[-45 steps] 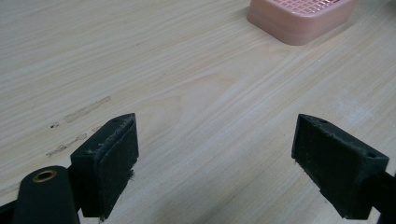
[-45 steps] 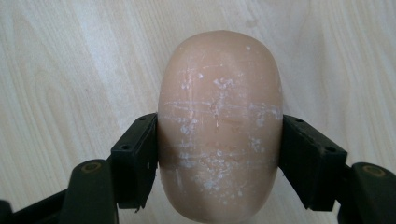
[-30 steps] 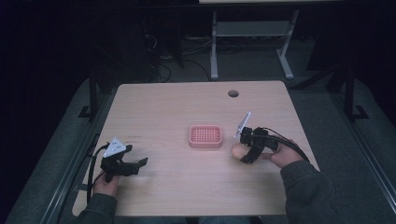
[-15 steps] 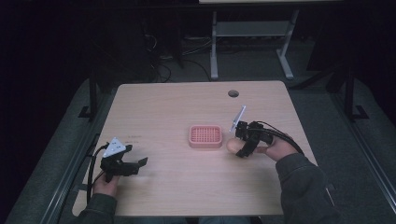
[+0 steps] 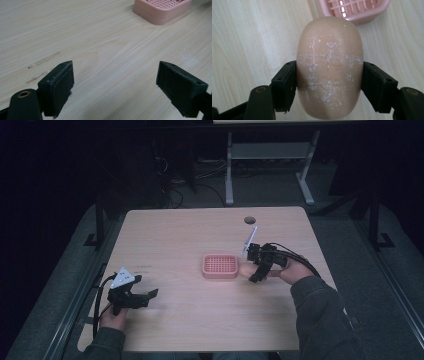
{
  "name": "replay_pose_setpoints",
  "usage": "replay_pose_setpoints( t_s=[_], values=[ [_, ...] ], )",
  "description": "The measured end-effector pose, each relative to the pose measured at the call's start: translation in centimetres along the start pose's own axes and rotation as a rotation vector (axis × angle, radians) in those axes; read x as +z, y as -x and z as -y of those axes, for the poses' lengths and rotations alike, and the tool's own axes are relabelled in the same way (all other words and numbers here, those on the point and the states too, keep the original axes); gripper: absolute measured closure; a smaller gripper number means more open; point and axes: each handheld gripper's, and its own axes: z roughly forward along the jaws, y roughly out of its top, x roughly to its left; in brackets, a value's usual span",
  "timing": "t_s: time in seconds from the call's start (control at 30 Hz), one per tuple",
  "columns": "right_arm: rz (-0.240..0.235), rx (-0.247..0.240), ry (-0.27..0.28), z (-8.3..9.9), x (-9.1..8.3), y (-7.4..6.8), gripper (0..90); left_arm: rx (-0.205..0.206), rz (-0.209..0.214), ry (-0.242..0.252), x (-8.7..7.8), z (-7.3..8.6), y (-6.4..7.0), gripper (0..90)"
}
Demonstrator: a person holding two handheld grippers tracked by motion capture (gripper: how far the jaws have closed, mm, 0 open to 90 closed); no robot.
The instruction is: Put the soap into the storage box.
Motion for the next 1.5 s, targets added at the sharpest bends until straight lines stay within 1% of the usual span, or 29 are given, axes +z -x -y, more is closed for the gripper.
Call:
replay_pose_setpoints(
  t_s=[0.07, 0.13, 0.27, 0.3, 0.53, 0.67, 0.93, 1.07, 1.13, 1.37, 1.43, 1.47, 1.5],
  values=[
    [-0.007, 0.000, 0.006, -0.3, -0.1, 0.2, 31.9, 0.000, 0.000, 0.001, 0.0, 0.0, 0.0, 14.3],
    [-0.002, -0.003, 0.000, -0.7, -0.2, 0.4, 31.9, -0.001, 0.000, 0.001, 0.0, 0.0, 0.0, 14.3],
    [-0.004, -0.012, 0.006, -1.3, -0.3, 0.7, 31.9, 0.001, 0.000, 0.000, 0.0, 0.0, 0.0, 14.3],
    [-0.011, -0.014, 0.010, -1.5, -0.3, 0.9, 31.9, 0.000, 0.000, 0.000, 0.0, 0.0, 0.0, 14.3],
    [-0.016, -0.026, -0.004, -2.7, -0.1, 1.3, 31.9, 0.003, -0.001, 0.000, -0.1, 0.0, 0.0, 14.3],
    [-0.030, -0.025, 0.016, -3.1, 0.0, 1.6, 32.0, 0.003, -0.002, 0.002, -0.1, 0.0, -0.1, 14.3],
    [-0.034, -0.031, -0.002, -4.1, 0.4, 2.1, 31.9, 0.004, -0.002, 0.002, -0.1, 0.0, -0.1, 14.3],
    [-0.030, -0.040, 0.000, -4.7, 0.3, 2.2, 31.9, 0.003, -0.002, 0.003, -0.1, 0.0, -0.1, 14.3],
    [-0.040, -0.038, 0.018, -5.0, 0.2, 2.3, 31.9, 0.004, -0.002, 0.004, -0.1, 0.0, -0.1, 14.3],
    [-0.033, -0.059, 0.000, -6.5, 0.3, 2.5, 31.9, 0.004, -0.002, 0.004, -0.1, 0.0, -0.1, 14.3],
    [-0.034, -0.064, 0.007, -6.8, 0.4, 2.5, 31.9, 0.004, -0.002, 0.004, -0.1, 0.0, -0.1, 14.3],
    [-0.042, -0.067, 0.013, -7.0, 0.5, 2.5, 31.9, 0.004, -0.001, 0.005, -0.1, 0.0, -0.1, 14.3],
    [-0.043, -0.069, 0.009, -7.2, 0.6, 2.5, 31.9, 0.004, -0.001, 0.005, -0.1, 0.0, -0.1, 14.3]
  ],
)
